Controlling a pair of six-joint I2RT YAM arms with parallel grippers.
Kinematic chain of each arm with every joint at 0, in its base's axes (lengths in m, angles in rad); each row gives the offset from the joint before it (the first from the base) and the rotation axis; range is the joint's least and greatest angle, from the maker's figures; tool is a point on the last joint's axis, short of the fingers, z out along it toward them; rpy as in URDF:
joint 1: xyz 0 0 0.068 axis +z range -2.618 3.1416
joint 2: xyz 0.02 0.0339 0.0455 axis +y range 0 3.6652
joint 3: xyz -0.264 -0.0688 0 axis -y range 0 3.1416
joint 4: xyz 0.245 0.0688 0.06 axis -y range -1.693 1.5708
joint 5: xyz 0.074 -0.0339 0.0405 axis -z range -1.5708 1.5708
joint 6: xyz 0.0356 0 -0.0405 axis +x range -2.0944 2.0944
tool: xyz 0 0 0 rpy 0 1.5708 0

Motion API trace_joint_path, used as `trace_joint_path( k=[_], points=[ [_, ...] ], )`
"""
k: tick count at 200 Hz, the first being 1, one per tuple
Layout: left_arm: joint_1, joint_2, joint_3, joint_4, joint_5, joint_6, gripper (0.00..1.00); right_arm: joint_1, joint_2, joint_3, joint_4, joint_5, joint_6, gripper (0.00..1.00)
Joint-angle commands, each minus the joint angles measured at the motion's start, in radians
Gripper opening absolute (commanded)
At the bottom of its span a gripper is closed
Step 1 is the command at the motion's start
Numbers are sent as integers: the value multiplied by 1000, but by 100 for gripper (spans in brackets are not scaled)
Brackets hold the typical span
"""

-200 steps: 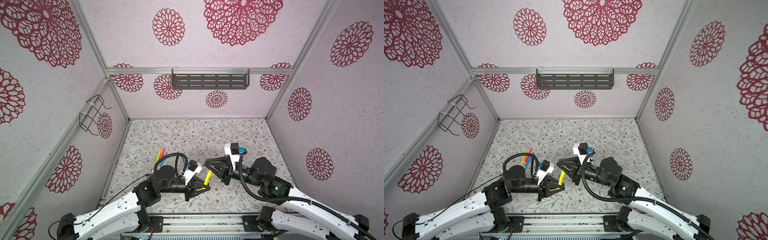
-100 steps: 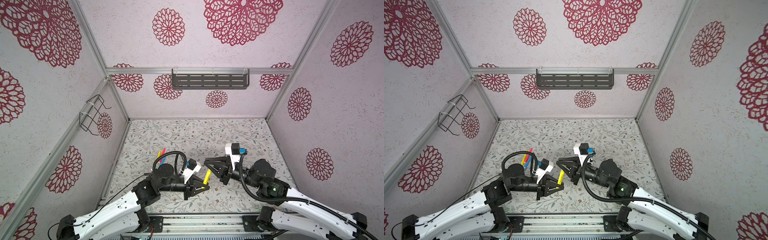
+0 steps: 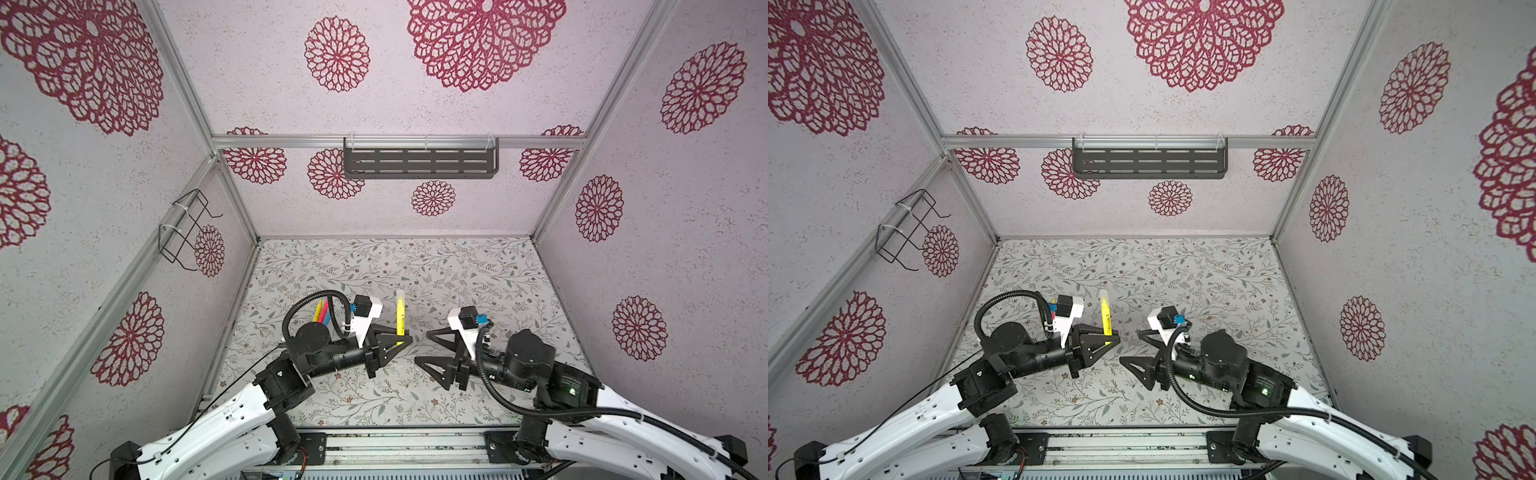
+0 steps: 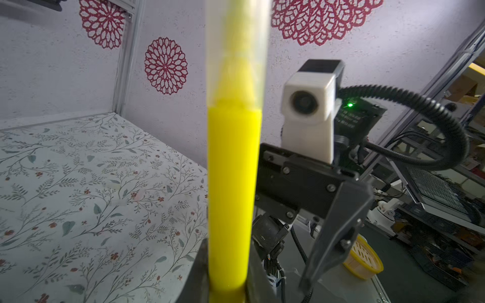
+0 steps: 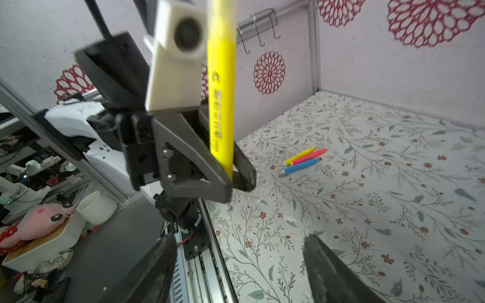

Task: Insert the pens into the pen caps
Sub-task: 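Close the right gripper on the capped yellow highlighter while the left holds it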

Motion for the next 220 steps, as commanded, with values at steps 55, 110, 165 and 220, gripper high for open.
trace_joint_path(
  k=[55,110,165,220],
  points=[
    [-80,16,-17,-32,-224,47,0,-2,91,132,-44,135,-21,75],
    [-140,44,-13,-27,-305,60,0,-2,251,242,-33,113,-66,61],
    [-156,52,-19,-14,-325,68,0,-4,282,243,-14,104,-64,45],
    [-159,65,-21,3,-316,64,0,-5,302,250,-11,91,-62,25]
  ],
)
